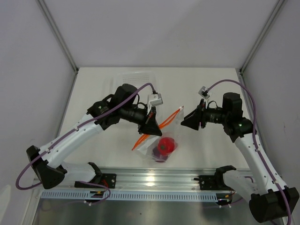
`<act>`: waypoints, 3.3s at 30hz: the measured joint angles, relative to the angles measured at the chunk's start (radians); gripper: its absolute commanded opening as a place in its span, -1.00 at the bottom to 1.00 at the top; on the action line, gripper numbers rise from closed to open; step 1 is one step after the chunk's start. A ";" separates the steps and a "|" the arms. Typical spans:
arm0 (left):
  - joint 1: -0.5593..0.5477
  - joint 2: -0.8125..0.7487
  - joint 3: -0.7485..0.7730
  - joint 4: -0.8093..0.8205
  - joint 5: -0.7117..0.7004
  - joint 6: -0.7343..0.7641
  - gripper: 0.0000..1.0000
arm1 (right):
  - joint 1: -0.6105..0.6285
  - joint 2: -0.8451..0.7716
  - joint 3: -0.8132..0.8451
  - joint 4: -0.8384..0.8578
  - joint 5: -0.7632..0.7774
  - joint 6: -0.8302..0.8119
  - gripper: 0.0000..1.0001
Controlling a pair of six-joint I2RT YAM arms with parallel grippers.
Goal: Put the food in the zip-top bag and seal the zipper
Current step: Zip the zipper food storage bag at the center of the board.
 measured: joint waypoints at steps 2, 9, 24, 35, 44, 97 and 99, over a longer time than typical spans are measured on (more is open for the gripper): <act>0.005 -0.009 -0.007 0.000 0.027 0.000 -0.99 | 0.000 0.004 0.016 -0.001 -0.029 -0.006 0.03; 0.011 -0.016 -0.014 0.000 0.104 0.007 -0.99 | -0.003 0.030 0.089 -0.008 -0.133 -0.021 0.22; 0.029 -0.047 -0.033 -0.007 0.204 0.017 -0.99 | -0.020 0.115 0.155 -0.007 -0.267 -0.053 0.30; 0.046 -0.054 -0.045 0.022 0.258 0.013 -0.99 | 0.095 0.153 0.153 0.082 -0.369 0.014 0.12; 0.050 -0.054 -0.045 0.029 0.277 0.006 -0.99 | 0.201 0.195 0.148 0.220 -0.386 0.108 -0.78; 0.122 0.024 -0.158 0.115 -0.087 -0.082 0.60 | 0.172 0.022 -0.108 0.344 -0.095 0.303 -1.00; 0.122 -0.005 -0.183 0.164 -0.121 -0.103 0.64 | 0.183 0.020 -0.109 0.327 -0.061 0.304 -1.00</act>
